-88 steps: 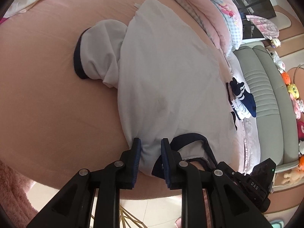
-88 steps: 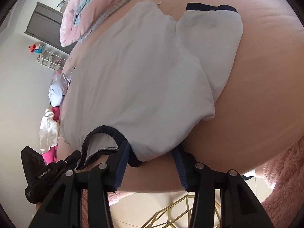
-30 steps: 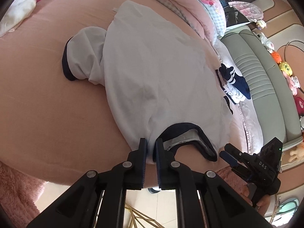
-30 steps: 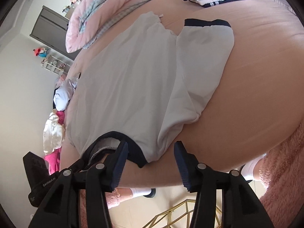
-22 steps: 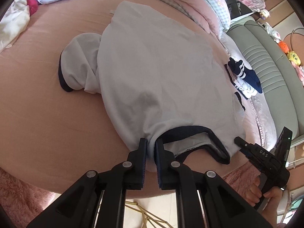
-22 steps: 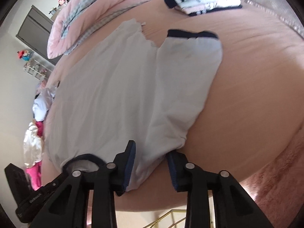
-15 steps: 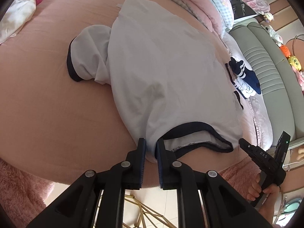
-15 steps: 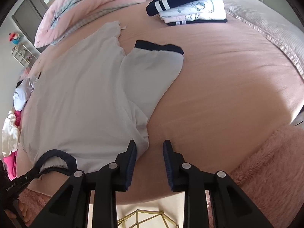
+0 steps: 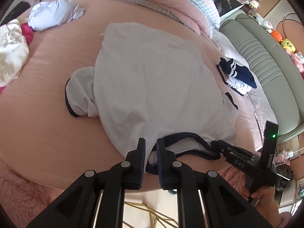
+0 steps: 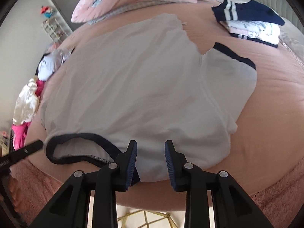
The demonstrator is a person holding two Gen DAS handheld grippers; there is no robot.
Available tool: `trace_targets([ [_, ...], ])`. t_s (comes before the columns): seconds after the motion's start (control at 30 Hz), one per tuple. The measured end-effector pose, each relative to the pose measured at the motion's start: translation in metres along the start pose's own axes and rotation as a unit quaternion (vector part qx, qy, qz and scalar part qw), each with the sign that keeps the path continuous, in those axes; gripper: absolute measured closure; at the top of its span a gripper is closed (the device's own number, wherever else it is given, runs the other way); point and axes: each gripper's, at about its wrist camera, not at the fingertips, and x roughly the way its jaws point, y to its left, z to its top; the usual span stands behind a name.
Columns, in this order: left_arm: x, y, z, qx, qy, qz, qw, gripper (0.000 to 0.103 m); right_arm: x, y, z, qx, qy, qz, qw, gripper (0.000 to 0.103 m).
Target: Fold clothes
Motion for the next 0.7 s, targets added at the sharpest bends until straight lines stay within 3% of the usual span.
trace_targets([
  [0.1, 0.002, 0.003, 0.009, 0.009, -0.008, 0.007, 0.9999, 0.093, 0.002, -0.001, -0.009, -0.022, 0.013, -0.018, 1.000, 0.074],
  [0.23, 0.043, 0.003, 0.012, 0.035, 0.026, 0.006, 0.9990, 0.092, -0.006, -0.008, -0.016, -0.025, 0.031, -0.026, 0.999, 0.075],
  [0.4, 0.040, 0.021, 0.006, 0.007, 0.055, -0.010, 0.9984, 0.093, -0.011, -0.004, -0.022, -0.055, 0.040, -0.050, 0.996, 0.075],
  [0.57, 0.037, 0.040, 0.000, -0.022, 0.083, -0.025, 0.9960, 0.092, -0.020, -0.007, -0.024, -0.038, 0.040, -0.042, 0.998, 0.074],
  [0.7, 0.016, 0.082, 0.021, -0.097, 0.002, 0.019, 0.9951, 0.092, -0.042, 0.014, -0.005, -0.029, -0.004, 0.032, 0.999, 0.074],
])
